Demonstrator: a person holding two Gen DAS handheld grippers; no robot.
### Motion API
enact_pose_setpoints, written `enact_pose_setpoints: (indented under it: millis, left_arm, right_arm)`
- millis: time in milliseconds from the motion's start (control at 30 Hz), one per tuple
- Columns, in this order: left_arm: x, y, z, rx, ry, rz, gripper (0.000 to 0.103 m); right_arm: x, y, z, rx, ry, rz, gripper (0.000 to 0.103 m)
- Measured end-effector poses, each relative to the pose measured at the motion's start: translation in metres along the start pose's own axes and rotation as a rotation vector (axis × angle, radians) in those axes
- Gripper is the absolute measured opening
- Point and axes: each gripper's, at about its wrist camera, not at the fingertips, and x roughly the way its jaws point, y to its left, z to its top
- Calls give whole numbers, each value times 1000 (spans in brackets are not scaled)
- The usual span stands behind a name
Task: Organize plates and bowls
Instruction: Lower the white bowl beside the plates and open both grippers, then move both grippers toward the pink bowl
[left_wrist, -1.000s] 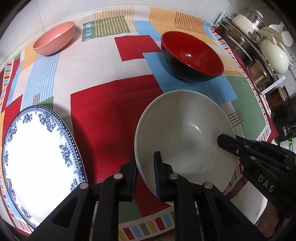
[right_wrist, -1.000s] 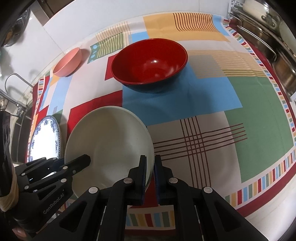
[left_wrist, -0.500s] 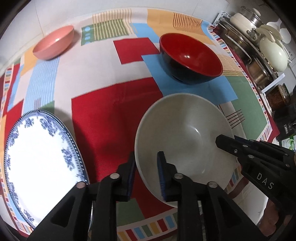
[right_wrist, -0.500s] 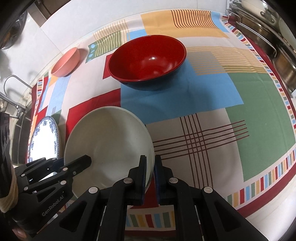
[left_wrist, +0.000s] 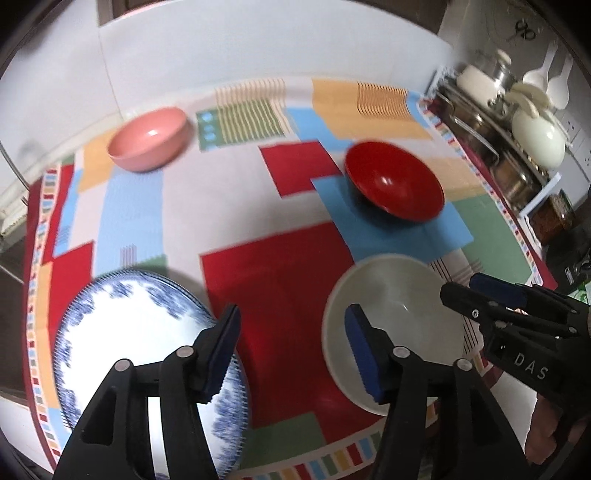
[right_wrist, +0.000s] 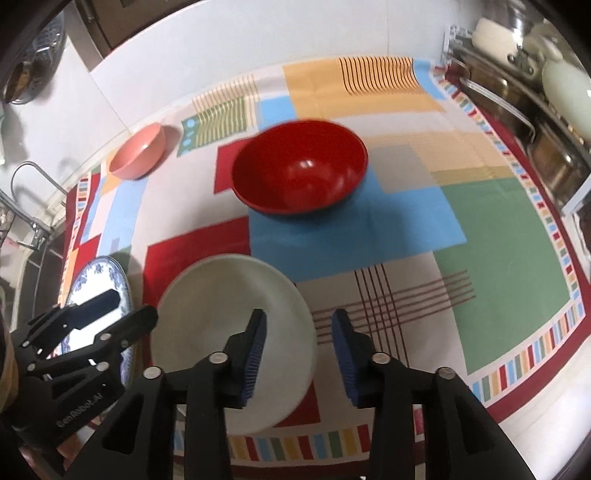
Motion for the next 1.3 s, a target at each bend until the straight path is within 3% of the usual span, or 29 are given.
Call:
enact_pose_setpoints:
  millis: [367, 533, 767, 1300]
  left_arm:
    - [-31, 63, 25, -58, -88, 33, 69]
    - [-40, 93, 38, -62, -129, 83, 71]
    - [-42, 132, 57, -80, -147, 116, 72]
    - [-10, 210, 110, -75, -125, 221, 73]
  right_arm:
    - [-9, 63, 30, -92, -79, 60, 44]
    - [-8, 94, 51, -123, -106, 75, 44]
    - [-5, 131, 79, -169, -142, 86, 44]
    - [51, 194, 156, -234, -82, 121, 44]
